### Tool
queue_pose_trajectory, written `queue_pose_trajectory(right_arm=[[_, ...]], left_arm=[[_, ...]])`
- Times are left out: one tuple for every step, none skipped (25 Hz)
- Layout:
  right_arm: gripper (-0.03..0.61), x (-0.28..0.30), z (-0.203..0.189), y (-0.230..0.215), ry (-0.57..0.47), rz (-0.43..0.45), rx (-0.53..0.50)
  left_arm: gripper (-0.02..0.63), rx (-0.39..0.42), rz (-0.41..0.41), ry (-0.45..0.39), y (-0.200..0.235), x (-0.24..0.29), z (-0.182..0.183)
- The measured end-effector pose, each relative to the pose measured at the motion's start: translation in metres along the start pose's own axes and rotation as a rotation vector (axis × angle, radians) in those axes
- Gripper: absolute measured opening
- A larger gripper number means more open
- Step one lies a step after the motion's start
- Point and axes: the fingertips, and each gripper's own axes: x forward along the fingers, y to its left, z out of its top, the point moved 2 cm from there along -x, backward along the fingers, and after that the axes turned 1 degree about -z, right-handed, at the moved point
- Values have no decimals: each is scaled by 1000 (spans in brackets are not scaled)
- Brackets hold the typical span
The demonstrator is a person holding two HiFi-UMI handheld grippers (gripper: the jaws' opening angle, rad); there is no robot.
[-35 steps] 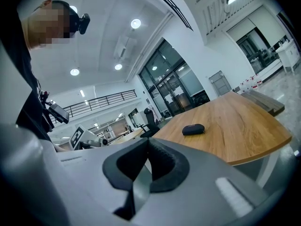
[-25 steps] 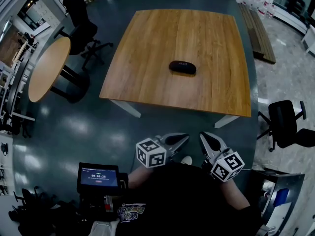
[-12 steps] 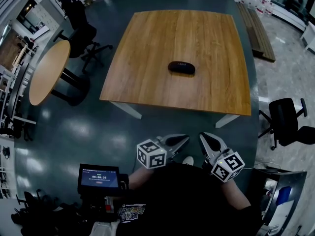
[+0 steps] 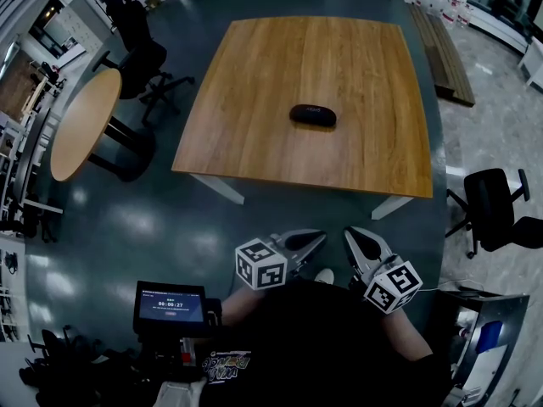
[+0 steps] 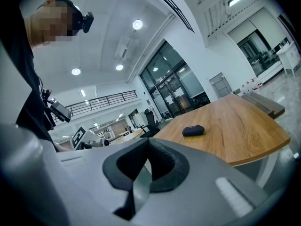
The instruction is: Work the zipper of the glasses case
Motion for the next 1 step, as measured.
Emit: queue_pose_trajectory(right_arm=[[5,0,0,-1,0,-1,1]], left_arm=[[2,-1,0,0,0,0,0]])
